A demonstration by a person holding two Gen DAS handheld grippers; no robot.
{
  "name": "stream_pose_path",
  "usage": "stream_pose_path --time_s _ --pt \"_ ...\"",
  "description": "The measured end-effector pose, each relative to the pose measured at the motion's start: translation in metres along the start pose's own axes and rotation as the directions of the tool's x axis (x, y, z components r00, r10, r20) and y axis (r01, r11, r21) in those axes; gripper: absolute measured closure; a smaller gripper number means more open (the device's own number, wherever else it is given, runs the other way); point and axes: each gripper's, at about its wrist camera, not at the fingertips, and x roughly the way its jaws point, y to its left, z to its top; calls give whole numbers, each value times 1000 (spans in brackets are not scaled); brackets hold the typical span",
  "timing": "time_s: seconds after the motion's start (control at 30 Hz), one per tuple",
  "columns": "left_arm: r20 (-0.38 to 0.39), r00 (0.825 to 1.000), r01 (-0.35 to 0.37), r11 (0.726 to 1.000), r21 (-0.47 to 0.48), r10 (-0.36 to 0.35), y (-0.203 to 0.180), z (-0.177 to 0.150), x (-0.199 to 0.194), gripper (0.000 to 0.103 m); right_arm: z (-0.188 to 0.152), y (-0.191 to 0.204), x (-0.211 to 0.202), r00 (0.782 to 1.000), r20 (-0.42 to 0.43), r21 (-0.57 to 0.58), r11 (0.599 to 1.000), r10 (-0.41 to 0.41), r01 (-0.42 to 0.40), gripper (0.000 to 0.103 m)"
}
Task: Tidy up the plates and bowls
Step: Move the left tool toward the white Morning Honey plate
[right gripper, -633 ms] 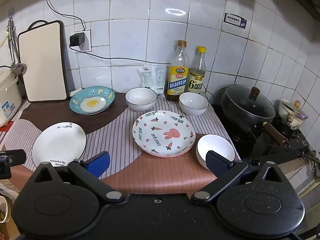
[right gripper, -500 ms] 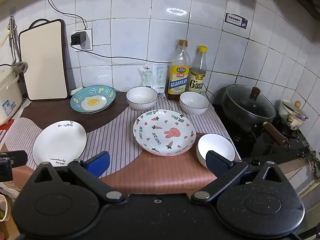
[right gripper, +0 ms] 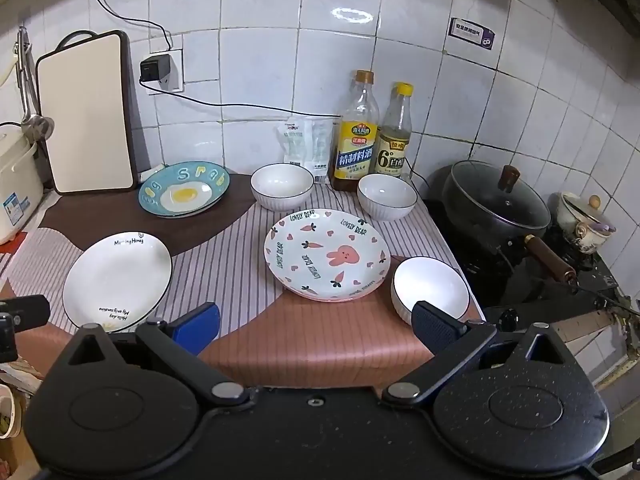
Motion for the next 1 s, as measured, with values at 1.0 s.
stream_pose_path --time_s 1.0 --pt "27 999 -26 1000 4 26 -13 -16 4 6 -15 -26 3 999 44 30 999 14 -16 0"
